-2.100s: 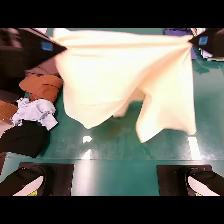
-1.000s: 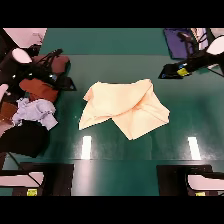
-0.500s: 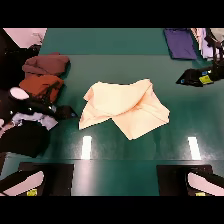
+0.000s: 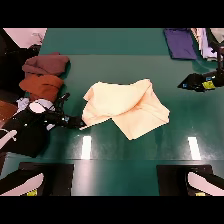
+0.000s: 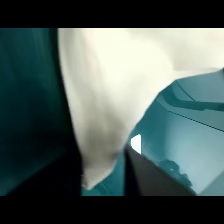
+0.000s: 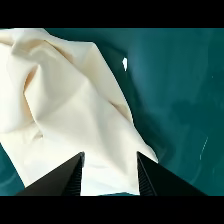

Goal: Fold the shirts.

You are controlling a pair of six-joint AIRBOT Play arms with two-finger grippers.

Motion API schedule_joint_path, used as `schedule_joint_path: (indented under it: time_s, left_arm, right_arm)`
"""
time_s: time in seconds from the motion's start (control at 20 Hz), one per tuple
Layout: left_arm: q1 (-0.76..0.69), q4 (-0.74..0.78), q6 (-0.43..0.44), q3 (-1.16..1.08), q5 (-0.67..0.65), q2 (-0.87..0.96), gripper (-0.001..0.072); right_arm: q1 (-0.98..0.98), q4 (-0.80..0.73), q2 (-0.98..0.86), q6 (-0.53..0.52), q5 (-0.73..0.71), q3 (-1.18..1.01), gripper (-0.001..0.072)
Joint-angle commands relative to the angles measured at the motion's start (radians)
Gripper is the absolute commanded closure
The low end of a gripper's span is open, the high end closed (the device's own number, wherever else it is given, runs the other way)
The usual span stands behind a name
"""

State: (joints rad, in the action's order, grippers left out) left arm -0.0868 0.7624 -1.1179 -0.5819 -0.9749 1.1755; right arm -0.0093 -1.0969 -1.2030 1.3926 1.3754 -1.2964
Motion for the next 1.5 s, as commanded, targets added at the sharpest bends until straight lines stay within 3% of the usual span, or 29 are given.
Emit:
schedule_joint_path:
  time_s: [0.0, 0.3, 0.35, 0.4, 0.7, 0.95, 1.05, 1.15, 1.45]
  left_arm:
    - [-0.017, 0.024, -0.037, -0.010, 0.020, 0.005, 0.0659]
    - [-0.017, 0.050, -0.034, -0.210, -0.134, -0.049, 0.0674]
    - [-0.017, 0.048, -0.034, -0.234, -0.134, -0.060, 0.0674]
    - [-0.017, 0.042, -0.034, -0.253, -0.134, -0.065, 0.0674]
    - [-0.017, 0.042, -0.035, -0.268, -0.137, -0.065, 0.0674]
    - [-0.017, 0.042, -0.035, -0.268, -0.137, -0.065, 0.0674]
    - [-0.017, 0.043, -0.035, -0.268, -0.138, -0.065, 0.0674]
    - [-0.017, 0.043, -0.035, -0.268, -0.136, -0.065, 0.0674]
    - [0.010, 0.056, -0.063, -0.378, -0.143, -0.088, 0.0675]
  right_arm:
    - [-0.006, 0.001, 0.002, -0.014, 0.048, 0.003, 0.0322]
    - [-0.120, -0.053, 0.115, -0.018, 0.059, 0.278, 0.0315]
    - [-0.157, -0.043, 0.125, -0.042, 0.059, 0.345, 0.0173]
    - [-0.189, -0.014, 0.126, -0.061, 0.057, 0.404, 0.0119]
    - [-0.197, 0.233, 0.022, -0.189, -0.131, 0.619, 0.0140]
    - [-0.112, 0.264, -0.066, -0.202, -0.227, 0.623, 0.0219]
    - [-0.111, 0.264, -0.064, -0.202, -0.257, 0.623, 0.0418]
    - [-0.122, 0.256, -0.029, -0.210, -0.273, 0.623, 0.0684]
    - [-0.227, 0.257, 0.196, -0.209, -0.231, 0.552, 0.0698]
